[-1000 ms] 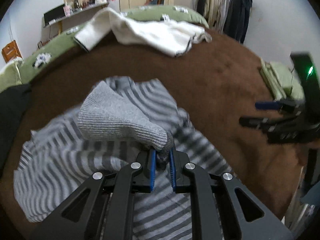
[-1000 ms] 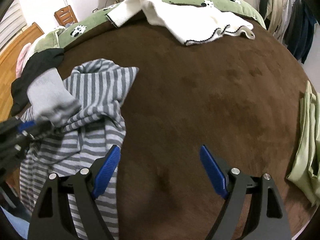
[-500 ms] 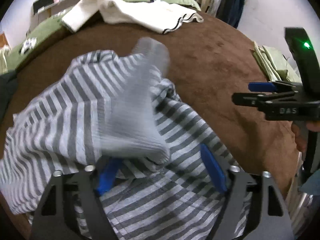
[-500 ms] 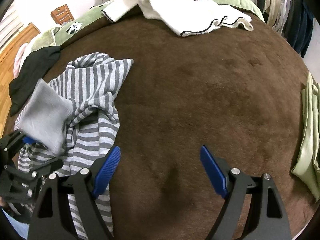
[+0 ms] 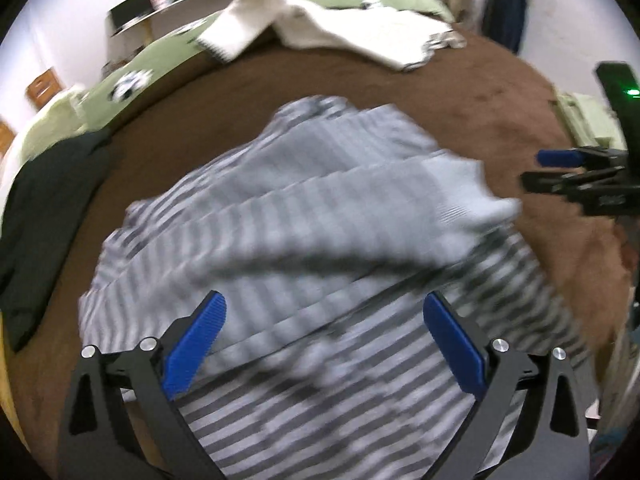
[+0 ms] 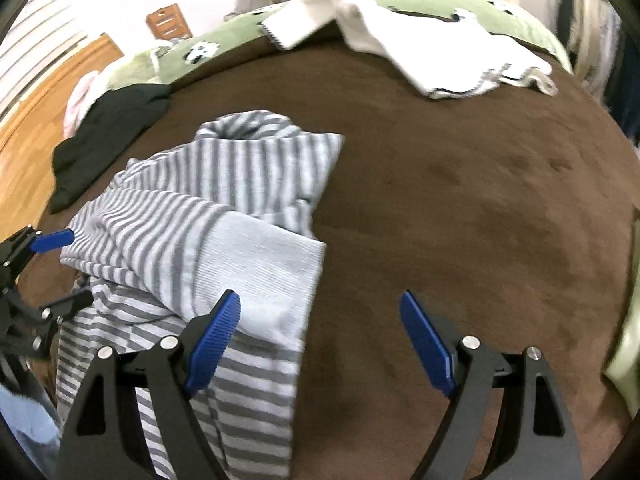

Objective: Fold large clothes

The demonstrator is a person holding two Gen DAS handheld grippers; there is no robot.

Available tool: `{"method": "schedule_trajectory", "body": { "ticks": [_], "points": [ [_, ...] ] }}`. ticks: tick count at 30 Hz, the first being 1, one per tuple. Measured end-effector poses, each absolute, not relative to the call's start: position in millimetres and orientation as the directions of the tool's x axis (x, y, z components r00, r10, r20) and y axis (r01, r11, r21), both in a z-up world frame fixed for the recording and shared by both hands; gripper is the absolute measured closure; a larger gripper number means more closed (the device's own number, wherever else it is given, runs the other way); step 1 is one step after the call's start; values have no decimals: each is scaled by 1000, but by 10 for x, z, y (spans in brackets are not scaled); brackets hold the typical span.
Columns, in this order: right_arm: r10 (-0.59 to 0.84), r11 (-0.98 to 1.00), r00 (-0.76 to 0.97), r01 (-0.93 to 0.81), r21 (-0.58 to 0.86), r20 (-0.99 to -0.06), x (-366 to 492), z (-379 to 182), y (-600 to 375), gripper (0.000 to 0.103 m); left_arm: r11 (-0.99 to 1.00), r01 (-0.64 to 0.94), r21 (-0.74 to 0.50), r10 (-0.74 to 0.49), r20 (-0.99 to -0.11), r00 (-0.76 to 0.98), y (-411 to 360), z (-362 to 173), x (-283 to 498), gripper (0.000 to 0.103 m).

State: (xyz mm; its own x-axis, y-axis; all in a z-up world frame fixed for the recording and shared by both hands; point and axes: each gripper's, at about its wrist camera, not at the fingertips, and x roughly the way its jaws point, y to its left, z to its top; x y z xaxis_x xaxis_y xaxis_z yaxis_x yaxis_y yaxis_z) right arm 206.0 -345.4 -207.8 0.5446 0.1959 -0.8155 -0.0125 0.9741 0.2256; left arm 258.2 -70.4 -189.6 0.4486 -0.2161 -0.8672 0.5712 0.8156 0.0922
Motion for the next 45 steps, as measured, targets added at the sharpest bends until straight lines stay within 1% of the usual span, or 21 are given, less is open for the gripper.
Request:
{"method": "schedule_trajectory", "body": {
  "ticks": [4,6,8,10,13,14,15,17,20,23,29,31,33,36,39,42,44,45],
  "points": [
    [269,962,558,-115,249,-785,2265,-2183,-3337,22,872,479,103,-153,-871,467,-207,-2013,2779,6],
    [312,949,542,-150,276,-780,2391,-2287,-3315,27,895,436,95,-140,-869,475,5,-2047,2856,6],
    [321,947,519,-157,281,-792,2492,-2394,-3297,35,924,377,61,-134,-873,470,263,-2113,2935,6],
    [336,941,500,-152,301,-798,2570,-2498,-3313,41,944,330,25,-137,-877,461,467,-2196,2987,6],
    [353,934,499,-145,326,-791,2593,-2569,-3345,57,963,264,-49,-166,-881,443,708,-2360,3039,6],
    [350,935,504,-144,323,-790,2581,-2570,-3341,65,965,252,-71,-178,-883,434,749,-2419,3050,6],
    [343,938,511,-143,316,-788,2569,-2563,-3342,68,968,233,-95,-187,-890,415,805,-2509,3074,6],
    [352,935,514,-162,315,-782,2536,-2548,-3313,81,971,220,-93,-176,-901,397,829,-2626,3084,6],
    [333,943,515,-203,265,-789,2515,-2531,-3233,91,971,235,-48,-137,-917,376,773,-2790,3073,7],
    [295,953,552,-225,202,-780,2492,-2419,-3191,92,966,257,-12,-112,-919,378,716,-2896,3039,6],
    [238,968,629,-215,129,-740,2606,-2019,-3294,92,976,191,-104,-175,-895,409,876,-2855,3051,6],
    [217,973,634,-206,109,-742,2685,-1968,-3326,92,980,173,-99,-164,-893,419,925,-2845,3062,7],
    [200,977,606,-185,108,-770,2811,-2048,-3369,92,984,150,-96,-152,-895,420,991,-2886,3072,7],
    [201,978,515,-159,138,-833,2966,-2409,-3403,92,983,121,-140,-179,-884,432,1106,-2927,3075,7],
    [216,976,490,-127,176,-844,2993,-2587,-3418,90,981,98,-167,-194,-868,456,1123,-2920,3043,7],
    [231,972,491,-90,215,-840,3007,-2606,-3498,84,983,97,-154,-182,-867,463,1089,-2883,2994,7],
    [216,976,492,-85,200,-844,2996,-2570,-3514,71,986,102,-133,-166,-865,474,1084,-2818,2962,7],
    [216,976,489,-91,196,-845,2978,-2546,-3510,70,986,102,-128,-162,-860,484,1106,-2757,2912,7]
  ]
}}
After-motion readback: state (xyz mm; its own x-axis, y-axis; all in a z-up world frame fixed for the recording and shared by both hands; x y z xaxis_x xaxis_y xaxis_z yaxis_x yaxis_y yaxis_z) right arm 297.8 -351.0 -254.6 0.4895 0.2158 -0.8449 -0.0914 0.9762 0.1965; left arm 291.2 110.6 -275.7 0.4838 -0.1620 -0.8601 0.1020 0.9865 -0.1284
